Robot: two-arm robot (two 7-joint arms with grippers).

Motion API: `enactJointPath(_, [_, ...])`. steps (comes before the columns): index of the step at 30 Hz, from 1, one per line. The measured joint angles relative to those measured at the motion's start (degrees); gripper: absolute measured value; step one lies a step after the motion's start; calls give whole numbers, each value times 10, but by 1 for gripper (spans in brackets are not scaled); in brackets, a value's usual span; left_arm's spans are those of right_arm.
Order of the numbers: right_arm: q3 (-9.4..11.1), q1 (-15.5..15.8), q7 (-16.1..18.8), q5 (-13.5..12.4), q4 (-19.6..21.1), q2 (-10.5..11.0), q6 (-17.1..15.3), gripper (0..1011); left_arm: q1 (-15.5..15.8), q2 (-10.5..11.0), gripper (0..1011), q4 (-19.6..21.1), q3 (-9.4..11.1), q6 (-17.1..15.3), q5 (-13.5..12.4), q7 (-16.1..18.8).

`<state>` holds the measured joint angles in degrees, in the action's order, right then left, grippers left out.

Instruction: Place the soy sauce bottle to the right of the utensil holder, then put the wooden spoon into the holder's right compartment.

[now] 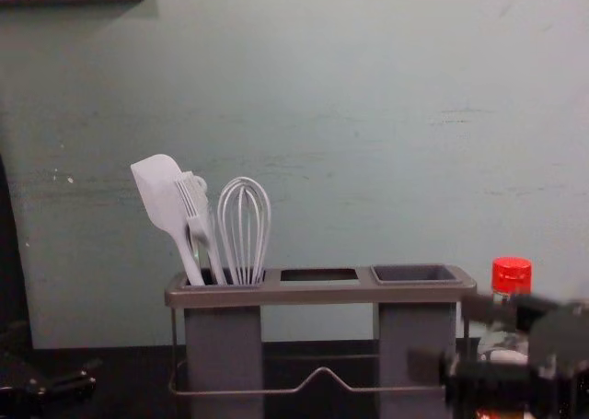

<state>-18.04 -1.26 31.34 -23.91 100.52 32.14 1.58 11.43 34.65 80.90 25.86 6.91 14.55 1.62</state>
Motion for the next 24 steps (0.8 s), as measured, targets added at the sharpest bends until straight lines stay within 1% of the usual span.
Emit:
enactJointPath(1, [-7, 0, 2, -1, -2, 4, -10, 1000, 0, 0, 1005, 0, 0, 0, 0, 0])
enactJointPath(3, [-10, 0, 2, -1, -3, 6, -16, 1000, 0, 0, 1005, 0, 0, 0, 0, 0])
enactJointPath(4, [-19, 0, 1, 1, -5, 10, -31, 1000, 0, 0, 1005, 0, 0, 0, 0, 0])
enactJointPath(5, [-28, -3, -1, 6, -8, 15, -45, 1000, 0, 0, 1005, 0, 0, 0, 0, 0])
enactJointPath(8, [-40, -7, -4, 14, -11, 21, -62, 1000, 0, 0, 1005, 0, 0, 0, 0, 0])
enactJointPath(9, [-47, -10, -6, 20, -13, 24, -72, 1000, 0, 0, 1005, 0, 0, 0, 0, 0])
enactJointPath(24, [-42, -9, -7, 17, -13, 21, -66, 1000, 0, 0, 1005, 0, 0, 0, 0, 0])
